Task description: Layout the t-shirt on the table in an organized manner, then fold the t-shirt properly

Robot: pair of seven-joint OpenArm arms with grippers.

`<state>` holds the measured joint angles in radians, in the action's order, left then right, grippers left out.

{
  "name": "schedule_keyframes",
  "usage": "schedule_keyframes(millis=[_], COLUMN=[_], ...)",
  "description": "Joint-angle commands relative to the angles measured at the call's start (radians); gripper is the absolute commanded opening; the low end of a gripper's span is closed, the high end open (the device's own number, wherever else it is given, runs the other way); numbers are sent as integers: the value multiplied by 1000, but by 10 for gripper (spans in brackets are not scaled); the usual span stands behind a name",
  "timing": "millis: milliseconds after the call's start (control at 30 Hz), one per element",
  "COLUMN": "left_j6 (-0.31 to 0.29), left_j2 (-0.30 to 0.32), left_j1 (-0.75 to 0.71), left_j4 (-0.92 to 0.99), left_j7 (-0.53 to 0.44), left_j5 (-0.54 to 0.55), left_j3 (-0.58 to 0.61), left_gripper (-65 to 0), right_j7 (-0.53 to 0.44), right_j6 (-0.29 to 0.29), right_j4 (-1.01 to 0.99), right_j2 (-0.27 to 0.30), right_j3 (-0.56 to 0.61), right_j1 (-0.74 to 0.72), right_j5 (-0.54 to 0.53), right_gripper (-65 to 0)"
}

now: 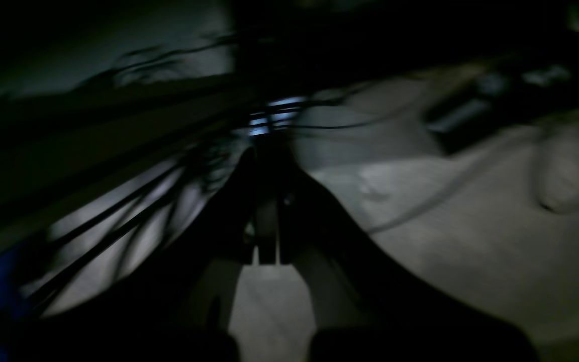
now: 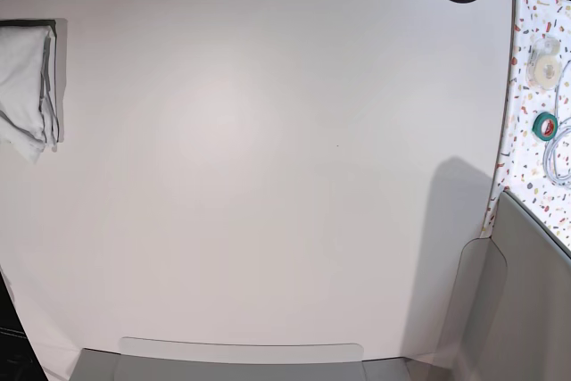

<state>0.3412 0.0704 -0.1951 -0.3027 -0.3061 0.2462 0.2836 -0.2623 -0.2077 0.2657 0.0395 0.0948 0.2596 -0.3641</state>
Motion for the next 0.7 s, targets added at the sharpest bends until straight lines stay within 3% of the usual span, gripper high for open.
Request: schedule_keyframes(millis=[0,167,533,667], left_j6=[0,0,8,2], left_j2=[4,6,-22,-25], left_j1=[-1,24,27,3], left_j4=[0,3,3,3], left_j7=[11,74,89,87], left_j5=[-2,-2,-2,0], left_j3=[61,208,228,225], left_gripper=[-650,-650,-650,-598], right_j7=[-13,-13,-12,-12], right_j6=[11,14,20,21], right_j4=[-3,-6,-7,-7], right_j2=[13,-6,-40,-45], right_j3=[-2,-2,6,0], right_j1=[0,-27,-65,-89], right_j5=[-11,-16,-9,-14], right_gripper=[-650,-650,-650,-650])
